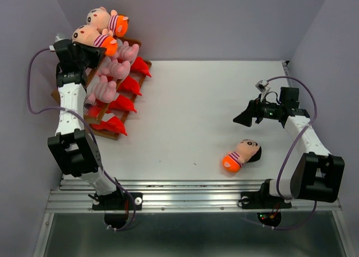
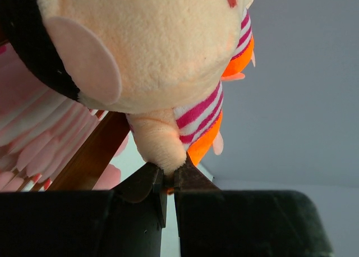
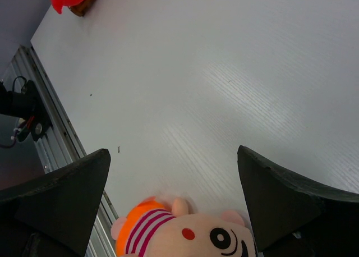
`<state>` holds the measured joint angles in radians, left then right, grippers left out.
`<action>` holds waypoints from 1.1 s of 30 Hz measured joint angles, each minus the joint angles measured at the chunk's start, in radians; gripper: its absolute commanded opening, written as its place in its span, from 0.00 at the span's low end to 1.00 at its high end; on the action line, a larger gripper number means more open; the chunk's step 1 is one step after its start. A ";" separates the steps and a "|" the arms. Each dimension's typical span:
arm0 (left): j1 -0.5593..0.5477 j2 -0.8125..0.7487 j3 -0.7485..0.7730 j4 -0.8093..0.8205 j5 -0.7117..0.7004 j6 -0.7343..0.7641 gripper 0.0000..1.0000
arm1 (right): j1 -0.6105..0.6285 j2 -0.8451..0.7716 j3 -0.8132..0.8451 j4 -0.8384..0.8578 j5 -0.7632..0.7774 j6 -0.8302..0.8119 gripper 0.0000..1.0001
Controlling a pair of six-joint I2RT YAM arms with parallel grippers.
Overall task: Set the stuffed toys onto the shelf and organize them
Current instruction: Place the stuffed toy onto shelf
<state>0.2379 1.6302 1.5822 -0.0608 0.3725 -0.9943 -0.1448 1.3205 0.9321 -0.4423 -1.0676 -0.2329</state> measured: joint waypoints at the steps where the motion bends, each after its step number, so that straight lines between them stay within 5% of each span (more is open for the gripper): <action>1: 0.000 0.003 0.004 0.000 0.002 0.000 0.00 | 0.000 0.000 0.000 0.000 0.000 0.000 1.00; 19: 0.000 -0.024 -0.026 0.029 -0.064 -0.031 0.00 | 0.000 0.000 0.000 0.000 0.003 0.000 1.00; 33: 0.000 -0.037 -0.037 0.042 -0.070 -0.043 0.24 | 0.000 0.000 0.000 0.000 0.007 0.000 1.00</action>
<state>0.2379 1.5936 1.5448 -0.0185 0.3023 -1.0370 -0.1448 1.3205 0.9318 -0.4423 -1.0603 -0.2333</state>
